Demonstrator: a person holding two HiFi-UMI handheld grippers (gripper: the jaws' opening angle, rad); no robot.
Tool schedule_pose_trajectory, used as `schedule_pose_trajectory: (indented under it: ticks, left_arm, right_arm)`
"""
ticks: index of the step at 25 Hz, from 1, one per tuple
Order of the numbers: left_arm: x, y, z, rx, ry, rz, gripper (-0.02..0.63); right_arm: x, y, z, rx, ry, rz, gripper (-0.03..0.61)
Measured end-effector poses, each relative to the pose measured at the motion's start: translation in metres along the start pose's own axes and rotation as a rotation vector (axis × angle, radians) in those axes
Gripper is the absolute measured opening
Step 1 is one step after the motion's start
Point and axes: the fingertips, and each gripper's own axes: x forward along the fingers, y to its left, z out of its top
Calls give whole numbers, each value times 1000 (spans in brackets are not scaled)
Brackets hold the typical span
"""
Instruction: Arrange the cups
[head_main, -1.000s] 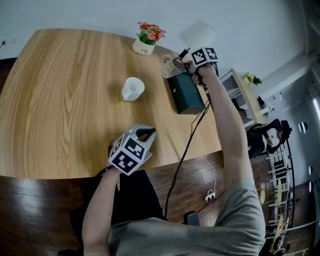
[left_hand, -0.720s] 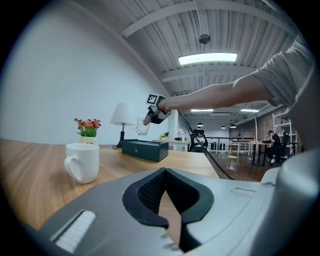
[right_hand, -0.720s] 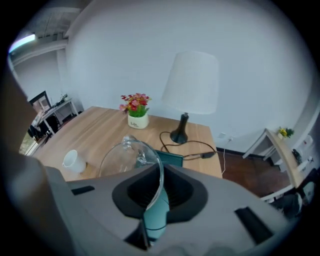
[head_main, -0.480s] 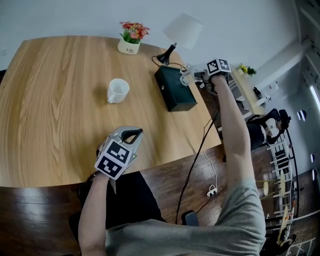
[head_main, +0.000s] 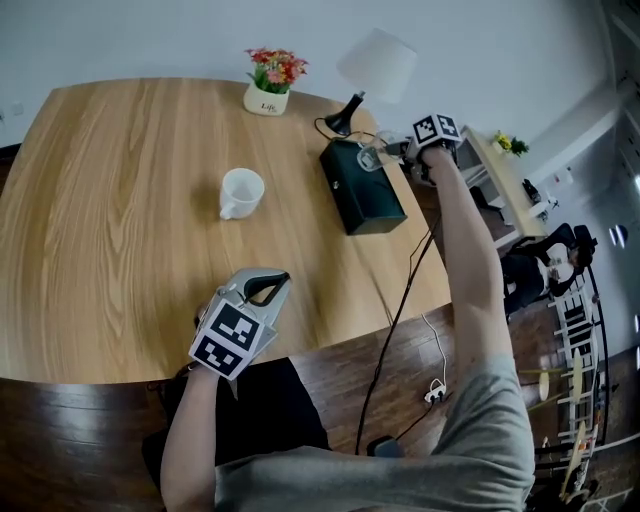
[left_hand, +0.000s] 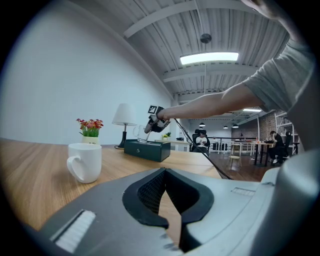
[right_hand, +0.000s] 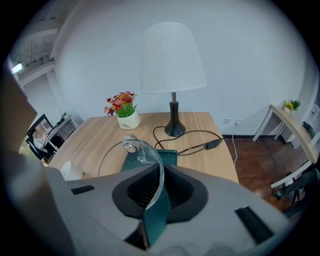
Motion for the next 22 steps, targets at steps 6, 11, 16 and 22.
schedule_pose_trajectory:
  ticks: [6, 11, 16, 22]
  left_arm:
    - [0, 2, 1, -1, 1, -1, 9]
    - [-1, 1, 0, 0, 1, 2, 9]
    - [-1, 1, 0, 0, 1, 0, 9]
    - [0, 2, -3, 0, 5, 2, 9]
  right_arm:
    - [2, 6, 15, -67, -38, 5, 61]
    - [-8, 4, 22, -129, -63, -56, 64]
    - [-37, 6, 36, -234, -135, -130, 61]
    - [-83, 58, 55, -527, -345, -182, 60]
